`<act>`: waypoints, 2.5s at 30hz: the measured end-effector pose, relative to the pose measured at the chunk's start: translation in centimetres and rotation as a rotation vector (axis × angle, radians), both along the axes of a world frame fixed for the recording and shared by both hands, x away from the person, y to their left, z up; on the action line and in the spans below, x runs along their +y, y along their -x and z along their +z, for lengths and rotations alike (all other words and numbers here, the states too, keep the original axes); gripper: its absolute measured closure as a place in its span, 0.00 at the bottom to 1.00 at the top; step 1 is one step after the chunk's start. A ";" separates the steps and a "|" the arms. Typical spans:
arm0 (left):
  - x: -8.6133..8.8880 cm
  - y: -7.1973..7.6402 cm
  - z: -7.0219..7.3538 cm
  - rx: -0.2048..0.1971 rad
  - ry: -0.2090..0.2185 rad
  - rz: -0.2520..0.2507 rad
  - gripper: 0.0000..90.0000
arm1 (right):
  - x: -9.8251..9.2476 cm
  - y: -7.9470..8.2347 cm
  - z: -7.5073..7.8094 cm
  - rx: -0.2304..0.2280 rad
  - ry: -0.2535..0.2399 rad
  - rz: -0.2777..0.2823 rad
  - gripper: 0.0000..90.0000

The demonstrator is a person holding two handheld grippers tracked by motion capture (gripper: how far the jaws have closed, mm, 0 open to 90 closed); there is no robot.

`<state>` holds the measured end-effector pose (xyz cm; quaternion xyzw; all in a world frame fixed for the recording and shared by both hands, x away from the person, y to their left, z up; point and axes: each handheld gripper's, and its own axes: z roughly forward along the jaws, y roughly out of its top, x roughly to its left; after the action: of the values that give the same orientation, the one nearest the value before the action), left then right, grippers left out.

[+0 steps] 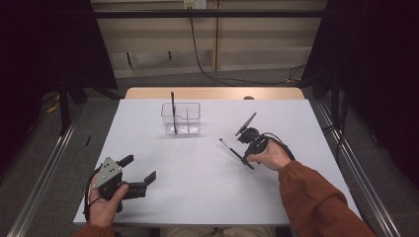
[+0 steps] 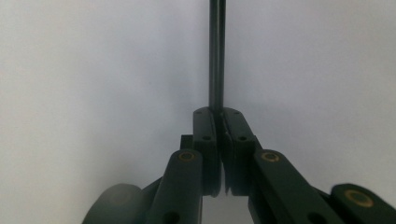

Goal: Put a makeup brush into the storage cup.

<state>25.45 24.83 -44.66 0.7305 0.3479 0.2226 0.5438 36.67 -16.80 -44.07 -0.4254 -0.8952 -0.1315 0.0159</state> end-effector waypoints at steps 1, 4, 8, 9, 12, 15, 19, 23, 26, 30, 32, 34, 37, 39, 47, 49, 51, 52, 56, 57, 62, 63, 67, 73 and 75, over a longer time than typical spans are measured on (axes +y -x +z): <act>0.0 0.0 0.0 0.001 0.002 0.001 0.03 | -0.1 0.0 0.1 -0.015 -0.004 -0.007 0.95; 0.0 0.0 0.0 0.000 0.003 -0.002 0.03 | -0.4 0.3 0.1 -0.031 -0.024 -0.007 0.95; 0.0 0.0 0.0 0.000 0.005 -0.001 0.03 | -0.9 0.7 0.5 -0.075 -0.083 -0.024 0.95; 0.0 0.0 0.0 -0.002 0.005 -0.002 0.03 | -1.1 0.8 0.7 -0.085 -0.100 -0.044 0.95; -0.1 0.1 0.1 -0.002 0.004 -0.006 0.03 | -1.6 1.1 1.2 -0.125 -0.150 -0.066 0.95; -0.1 0.1 0.1 -0.003 0.005 -0.005 0.03 | -2.0 1.4 1.4 -0.151 -0.187 -0.068 0.95; 0.0 0.1 0.1 -0.002 0.007 -0.001 0.03 | -2.2 1.9 1.6 -0.200 -0.250 -0.062 0.95; -0.1 0.1 0.1 -0.003 0.008 -0.002 0.03 | -2.4 2.4 1.5 -0.229 -0.279 -0.046 0.95; 0.0 0.0 0.0 -0.001 0.004 -0.004 0.03 | -2.7 2.7 1.2 -0.254 -0.310 -0.050 0.94; 0.0 0.0 0.0 0.002 0.001 -0.005 0.03 | -3.1 3.0 1.2 -0.322 -0.359 -0.059 0.94; 0.0 0.0 0.0 0.002 0.002 -0.003 0.03 | -3.2 3.2 1.2 -0.350 -0.380 -0.067 0.95; 0.0 0.0 0.0 0.001 0.001 -0.003 0.03 | -3.4 3.4 1.1 -0.375 -0.400 -0.068 0.94; 0.0 0.0 0.0 0.001 0.002 -0.003 0.03 | -3.6 3.6 0.9 -0.393 -0.426 -0.065 0.94; 0.0 0.0 0.0 0.000 0.002 -0.003 0.03 | -3.6 3.7 0.8 -0.393 -0.439 -0.059 0.94; 0.0 0.0 0.0 0.002 0.000 -0.003 0.03 | -4.0 4.2 0.6 -0.463 -0.496 -0.048 0.94; 0.0 0.0 0.0 0.002 0.000 -0.002 0.03 | -4.0 4.3 0.7 -0.487 -0.507 -0.053 0.94; 0.0 0.0 0.0 0.002 0.002 -0.002 0.03 | -4.1 4.4 0.7 -0.505 -0.523 -0.051 0.94; 0.0 0.0 0.0 0.002 0.002 -0.003 0.03 | -4.2 4.5 0.7 -0.512 -0.531 -0.052 0.94; 0.0 0.0 0.0 0.001 0.000 -0.005 0.03 | -4.3 4.7 0.9 -0.545 -0.577 -0.056 0.94; 0.0 0.0 0.0 0.000 0.000 -0.005 0.03 | -4.4 4.8 0.9 -0.552 -0.587 -0.060 0.94; 0.0 0.0 0.0 0.000 0.003 -0.004 0.03 | -4.3 4.9 1.1 -0.577 -0.612 -0.055 0.94; 0.0 0.0 0.0 -0.001 0.004 -0.005 0.03 | -4.3 5.0 1.1 -0.580 -0.612 -0.055 0.94; 0.0 0.0 0.1 0.000 0.008 -0.006 0.03 | -4.5 5.1 1.3 -0.589 -0.640 -0.054 0.94; 0.0 0.1 0.1 0.000 0.007 -0.005 0.03 | -4.0 5.5 1.5 -0.603 -0.667 -0.028 0.94; -0.1 0.1 0.1 0.000 0.007 -0.004 0.03 | -3.5 5.7 1.4 -0.601 -0.674 -0.015 0.94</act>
<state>25.34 24.75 -44.54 0.7293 0.3472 0.2201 0.5469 30.96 -20.32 -42.64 -0.3461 -0.7642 -0.5334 -0.1081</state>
